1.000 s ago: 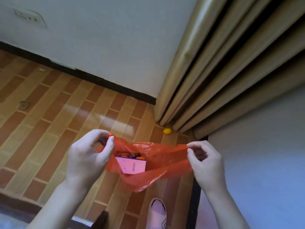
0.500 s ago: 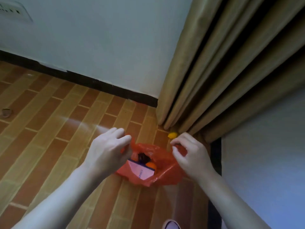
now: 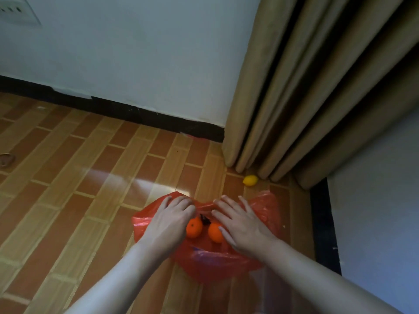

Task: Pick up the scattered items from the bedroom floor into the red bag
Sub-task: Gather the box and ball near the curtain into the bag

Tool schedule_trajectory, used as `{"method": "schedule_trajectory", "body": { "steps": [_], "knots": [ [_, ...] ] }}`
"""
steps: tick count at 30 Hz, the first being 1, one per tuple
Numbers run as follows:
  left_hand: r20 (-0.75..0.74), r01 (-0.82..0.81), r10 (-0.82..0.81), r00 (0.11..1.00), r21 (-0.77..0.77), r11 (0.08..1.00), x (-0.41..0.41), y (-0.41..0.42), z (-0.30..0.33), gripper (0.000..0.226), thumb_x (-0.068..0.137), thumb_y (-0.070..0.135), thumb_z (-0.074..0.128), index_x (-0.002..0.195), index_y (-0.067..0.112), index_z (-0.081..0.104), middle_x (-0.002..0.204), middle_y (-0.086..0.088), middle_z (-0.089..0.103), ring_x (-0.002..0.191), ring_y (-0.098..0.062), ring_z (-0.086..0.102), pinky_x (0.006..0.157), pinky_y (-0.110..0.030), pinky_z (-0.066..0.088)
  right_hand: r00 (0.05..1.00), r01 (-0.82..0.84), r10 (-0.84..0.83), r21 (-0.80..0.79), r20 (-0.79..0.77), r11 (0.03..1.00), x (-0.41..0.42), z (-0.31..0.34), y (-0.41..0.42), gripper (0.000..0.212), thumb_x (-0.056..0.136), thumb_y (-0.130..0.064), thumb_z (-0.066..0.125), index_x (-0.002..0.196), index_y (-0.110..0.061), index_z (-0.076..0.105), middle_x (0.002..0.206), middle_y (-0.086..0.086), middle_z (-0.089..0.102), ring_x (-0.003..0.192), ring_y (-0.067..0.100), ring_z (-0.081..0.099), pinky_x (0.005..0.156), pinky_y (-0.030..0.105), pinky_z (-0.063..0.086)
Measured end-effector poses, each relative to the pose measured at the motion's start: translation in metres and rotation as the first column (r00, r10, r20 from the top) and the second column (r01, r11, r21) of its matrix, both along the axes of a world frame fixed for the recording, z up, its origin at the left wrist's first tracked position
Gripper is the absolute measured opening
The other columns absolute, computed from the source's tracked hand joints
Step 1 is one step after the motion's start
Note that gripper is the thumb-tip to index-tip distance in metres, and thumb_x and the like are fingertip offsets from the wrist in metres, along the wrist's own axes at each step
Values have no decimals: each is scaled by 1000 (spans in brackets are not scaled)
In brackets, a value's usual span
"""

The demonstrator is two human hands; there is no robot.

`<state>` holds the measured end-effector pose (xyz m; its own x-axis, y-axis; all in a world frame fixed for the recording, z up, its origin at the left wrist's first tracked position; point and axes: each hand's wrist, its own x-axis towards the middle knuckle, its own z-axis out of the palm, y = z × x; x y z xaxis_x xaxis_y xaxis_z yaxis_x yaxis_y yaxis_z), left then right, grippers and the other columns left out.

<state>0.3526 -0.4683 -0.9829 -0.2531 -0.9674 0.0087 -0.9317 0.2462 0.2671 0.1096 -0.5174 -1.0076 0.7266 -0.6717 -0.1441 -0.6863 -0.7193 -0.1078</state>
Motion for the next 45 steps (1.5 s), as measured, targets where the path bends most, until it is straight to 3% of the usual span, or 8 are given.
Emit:
{"method": "schedule_trajectory", "body": {
  "steps": [5, 15, 23, 28, 32, 35, 41, 45],
  "knots": [
    [107, -73, 48, 993, 243, 967, -15, 16, -32, 55, 101, 18, 35, 155, 28, 37, 167, -4, 27, 158, -28, 9, 122, -65, 10, 998, 55, -54, 59, -24, 997, -17, -26, 3, 68, 103, -58, 29, 163, -26, 25, 172, -1, 17, 160, 23, 6, 127, 56, 5],
    [385, -20, -182, 905, 465, 885, -8, 23, -82, 60, 108, 29, 18, 163, 28, -3, 170, -6, -16, 155, -36, -20, 121, -67, -6, 985, 66, -46, 113, -167, 991, -33, -121, -13, 73, 98, -55, 31, 163, -23, 24, 172, -1, 18, 159, 29, 12, 125, 61, 14],
    [527, -127, -199, 826, 519, 845, -16, -15, -104, 74, 104, 54, 31, 164, 22, 4, 171, -10, -11, 155, -40, -16, 120, -71, -2, 947, 206, -183, 62, -265, 977, -52, -160, -67, 66, 105, -18, 32, 166, -19, 5, 174, 1, -2, 160, 31, -5, 125, 61, 3],
    [455, -256, 7, 890, 487, 835, -39, -21, -113, 76, 101, 67, 22, 163, 25, 15, 172, -6, -1, 157, -35, -8, 121, -70, 6, 935, 314, -286, 116, -209, 942, -74, -144, -69, 64, 108, -27, 32, 166, -21, 7, 174, 0, -3, 160, 28, -8, 126, 60, 0],
    [322, -234, 92, 942, 440, 867, -57, -11, -102, 90, 92, 81, 21, 164, 28, 12, 172, -2, -1, 158, -30, -8, 123, -66, 4, 975, 182, -200, 180, 91, 967, -55, -123, -35, 72, 102, -52, 42, 164, -29, 16, 173, -7, 3, 160, 18, -6, 128, 54, 1],
    [300, -233, 98, 949, 455, 860, -63, 0, -85, 108, 82, 91, 30, 164, 27, 4, 172, -1, -4, 158, -28, -10, 122, -63, 2, 982, 46, -72, 147, 174, 988, -34, -125, -27, 80, 96, -60, 51, 164, -32, 18, 173, -7, 4, 160, 20, -5, 126, 52, 0],
    [444, -242, -18, 896, 520, 819, -62, 27, -84, 123, 78, 89, 46, 161, 24, -15, 170, -7, -18, 155, -36, -20, 122, -67, -3, 975, -212, 218, 107, -40, 971, -10, -139, -64, 59, 101, -33, 52, 158, -32, 38, 173, 9, 7, 158, 39, 7, 122, 66, 15],
    [484, -220, -66, 873, 509, 832, -55, 33, -85, 115, 84, 79, 47, 161, 23, -18, 169, -12, -20, 154, -40, -21, 121, -69, -3, 945, -237, 261, 136, -196, 962, -7, -138, -78, 55, 108, -22, 35, 162, -29, 25, 174, 3, -3, 158, 35, 9, 118, 62, 26]
  ]
}}
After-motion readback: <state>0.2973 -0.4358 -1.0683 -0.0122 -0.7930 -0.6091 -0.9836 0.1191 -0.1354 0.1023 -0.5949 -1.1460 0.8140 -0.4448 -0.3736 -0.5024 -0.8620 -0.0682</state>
